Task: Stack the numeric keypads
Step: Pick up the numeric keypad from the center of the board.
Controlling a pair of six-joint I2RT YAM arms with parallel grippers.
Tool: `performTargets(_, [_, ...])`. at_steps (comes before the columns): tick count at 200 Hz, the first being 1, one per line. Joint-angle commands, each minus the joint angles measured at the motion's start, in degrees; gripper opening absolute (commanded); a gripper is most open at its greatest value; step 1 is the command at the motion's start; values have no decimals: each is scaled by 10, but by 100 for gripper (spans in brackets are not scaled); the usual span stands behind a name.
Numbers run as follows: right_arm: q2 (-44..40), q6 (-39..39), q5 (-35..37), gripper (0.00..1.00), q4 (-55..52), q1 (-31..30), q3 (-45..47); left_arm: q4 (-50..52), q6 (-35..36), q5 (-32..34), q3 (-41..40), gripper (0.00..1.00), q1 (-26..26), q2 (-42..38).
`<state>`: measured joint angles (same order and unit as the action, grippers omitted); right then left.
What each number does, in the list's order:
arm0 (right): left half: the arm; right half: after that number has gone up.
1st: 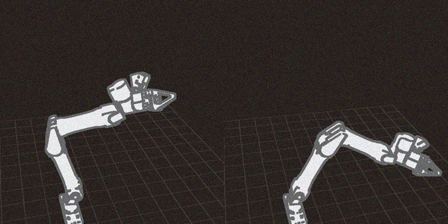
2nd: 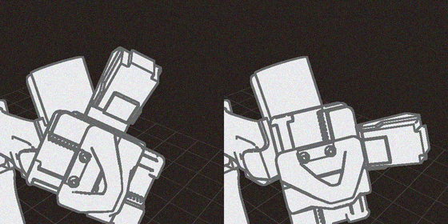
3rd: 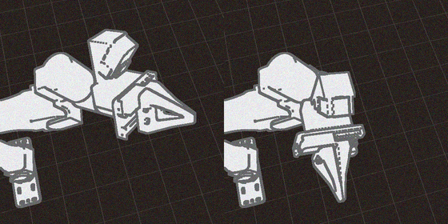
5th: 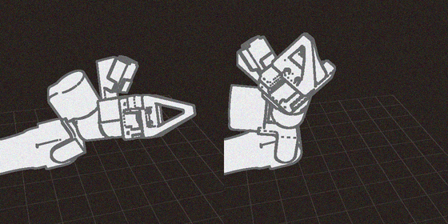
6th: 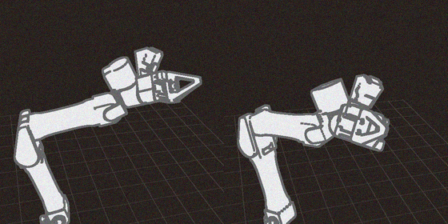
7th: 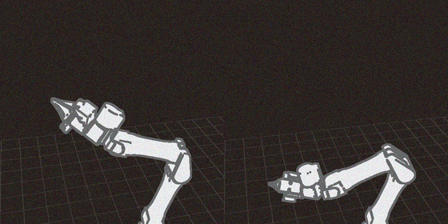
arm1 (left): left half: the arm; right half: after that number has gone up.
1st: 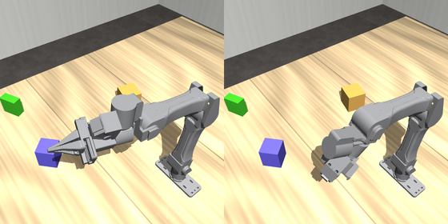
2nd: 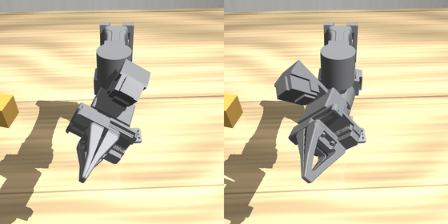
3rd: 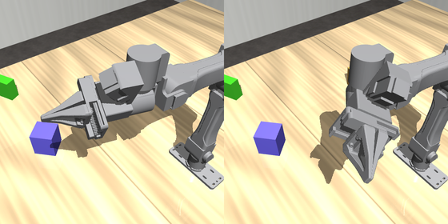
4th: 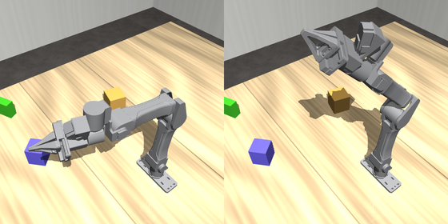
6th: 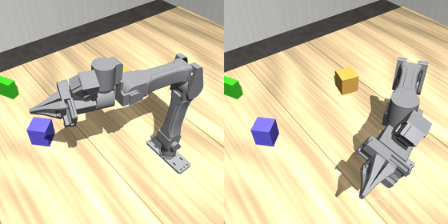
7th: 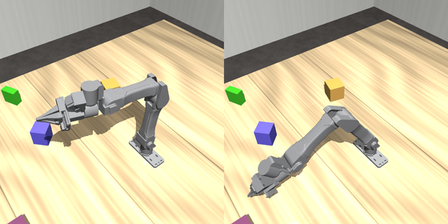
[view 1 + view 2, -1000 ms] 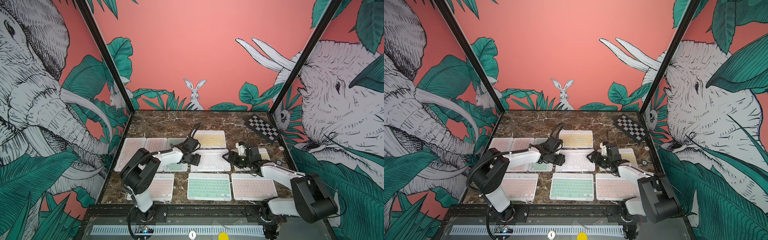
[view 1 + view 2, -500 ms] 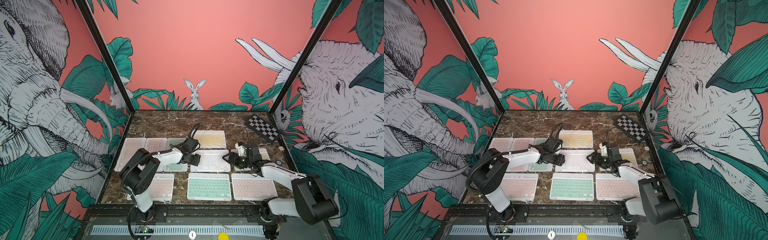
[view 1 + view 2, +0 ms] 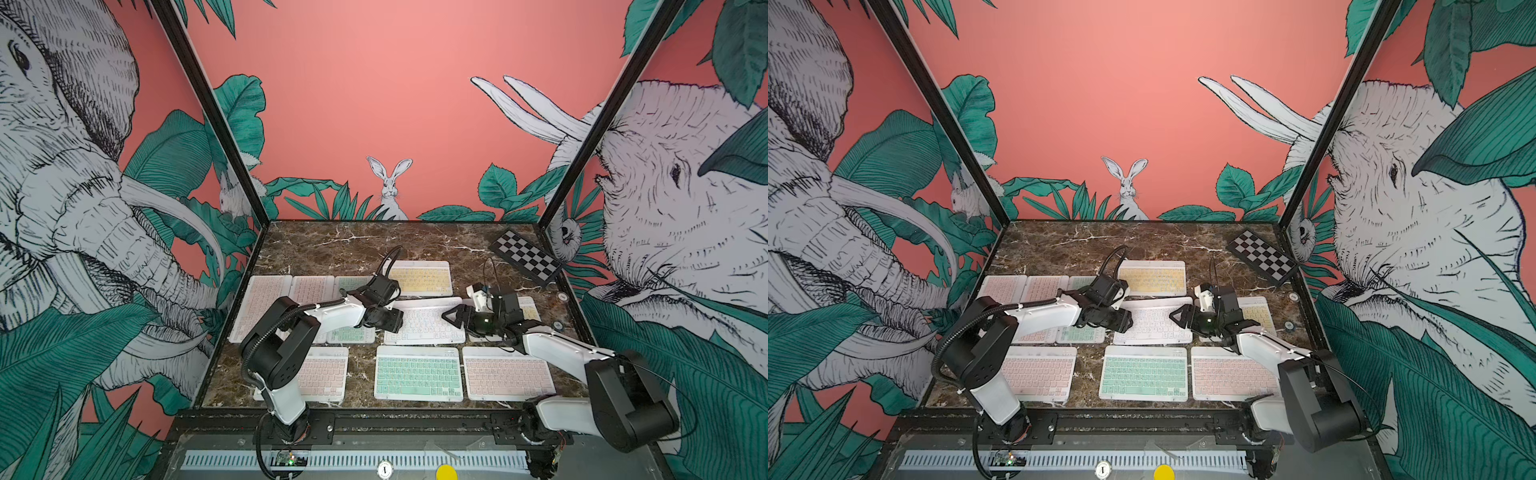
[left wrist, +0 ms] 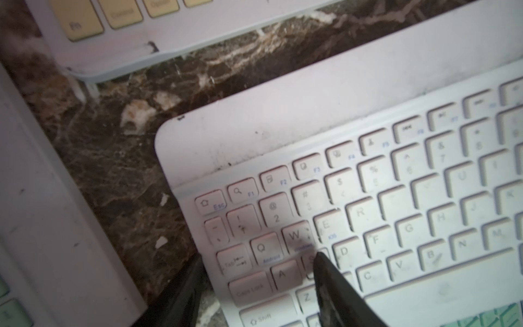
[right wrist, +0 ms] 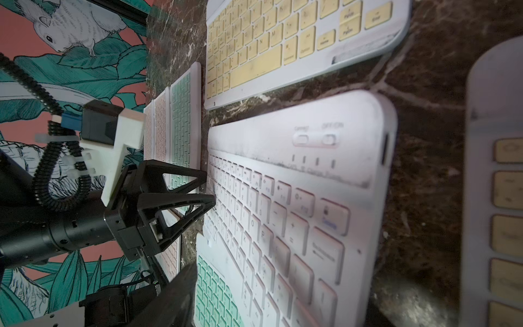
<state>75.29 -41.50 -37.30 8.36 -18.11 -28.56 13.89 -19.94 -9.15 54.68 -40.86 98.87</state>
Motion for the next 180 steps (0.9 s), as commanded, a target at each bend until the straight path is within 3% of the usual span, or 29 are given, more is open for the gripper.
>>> performTargets(1, [-9,17,-23,66,10,-8,-18,0,-2,-28,-14,63,-12,-3])
performTargets(71, [-1,21,-28,34,11,-7,-12,-20,-18,3,-24,63,-12,-21])
performTargets(113, [-19,13,-37,0,9,-3,-10,-13,-33,44,-21,63,-12,-63])
performTargets(180, [-79,-36,-72,0,18,7,-43,125,-40,152,69,65,-12,-156])
